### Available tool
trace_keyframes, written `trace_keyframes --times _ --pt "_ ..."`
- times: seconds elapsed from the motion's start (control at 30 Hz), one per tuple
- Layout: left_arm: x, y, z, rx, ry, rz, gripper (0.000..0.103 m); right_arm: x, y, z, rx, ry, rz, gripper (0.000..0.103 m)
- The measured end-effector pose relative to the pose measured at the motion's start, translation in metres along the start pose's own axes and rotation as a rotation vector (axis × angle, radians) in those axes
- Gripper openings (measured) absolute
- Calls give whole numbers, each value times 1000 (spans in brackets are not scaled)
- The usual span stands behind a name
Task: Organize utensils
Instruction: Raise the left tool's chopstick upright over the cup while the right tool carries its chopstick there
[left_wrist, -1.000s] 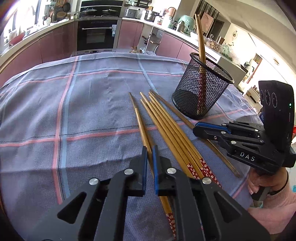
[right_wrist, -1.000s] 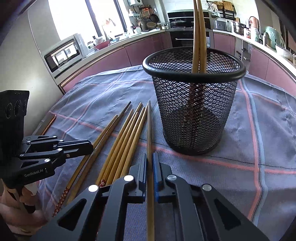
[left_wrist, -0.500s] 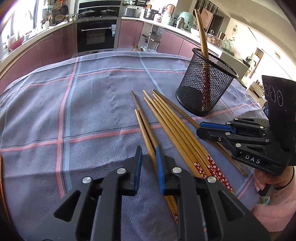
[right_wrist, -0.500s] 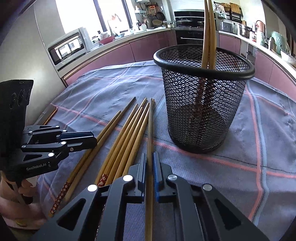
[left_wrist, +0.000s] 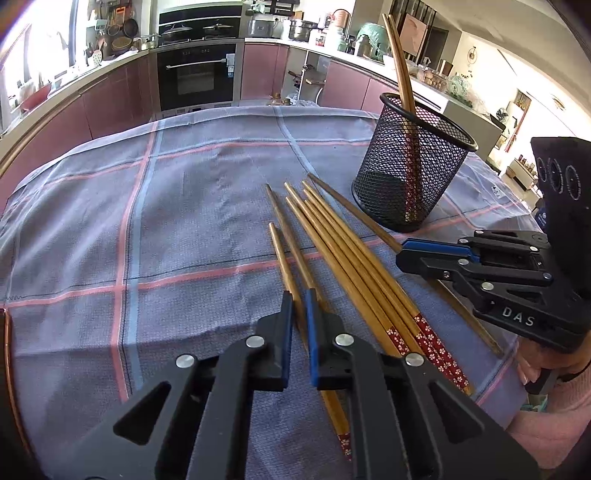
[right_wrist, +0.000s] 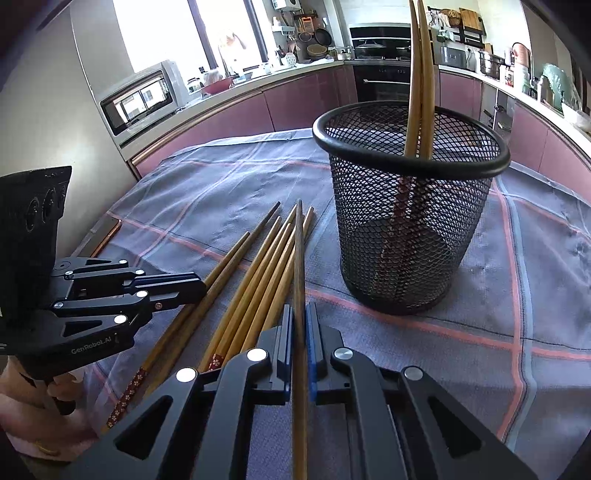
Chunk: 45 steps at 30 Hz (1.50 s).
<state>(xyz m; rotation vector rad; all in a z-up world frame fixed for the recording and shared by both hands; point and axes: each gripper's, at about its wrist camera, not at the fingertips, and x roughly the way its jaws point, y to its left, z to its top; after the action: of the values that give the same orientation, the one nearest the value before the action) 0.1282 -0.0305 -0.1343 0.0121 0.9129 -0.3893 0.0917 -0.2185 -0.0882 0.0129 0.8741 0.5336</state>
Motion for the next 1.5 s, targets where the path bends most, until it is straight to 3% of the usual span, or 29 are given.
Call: trace_keyframes --times 0.03,0.27,0.47,0.53,0.8,1.0,1.3,1.5 --pt "-2 0 0 -2 -4 -5 1 -3 1 0 -4 -10 6 6" --pt "-16 0 3 12 -19 -35 1 -27 7 4 -26 -72 38 6" --pt "-5 1 -3 16 26 -10 16 -30 8 4 -27 -73 44 6" --pt "-1 -2 -4 29 36 0 16 -30 7 4 -24 -68 44 6" --pt "1 -12 -2 42 15 54 8 -36 7 4 -27 -88 47 6" --pt "-22 -10 5 28 -27 -20 7 -54 6 7 -31 -140 54 6" --pt "-84 -16 31 37 -169 -186 7 -86 -4 21 -16 -244 66 6" --pt "-114 -21 45 46 -253 -247 7 -99 -11 32 -10 -290 68 6"
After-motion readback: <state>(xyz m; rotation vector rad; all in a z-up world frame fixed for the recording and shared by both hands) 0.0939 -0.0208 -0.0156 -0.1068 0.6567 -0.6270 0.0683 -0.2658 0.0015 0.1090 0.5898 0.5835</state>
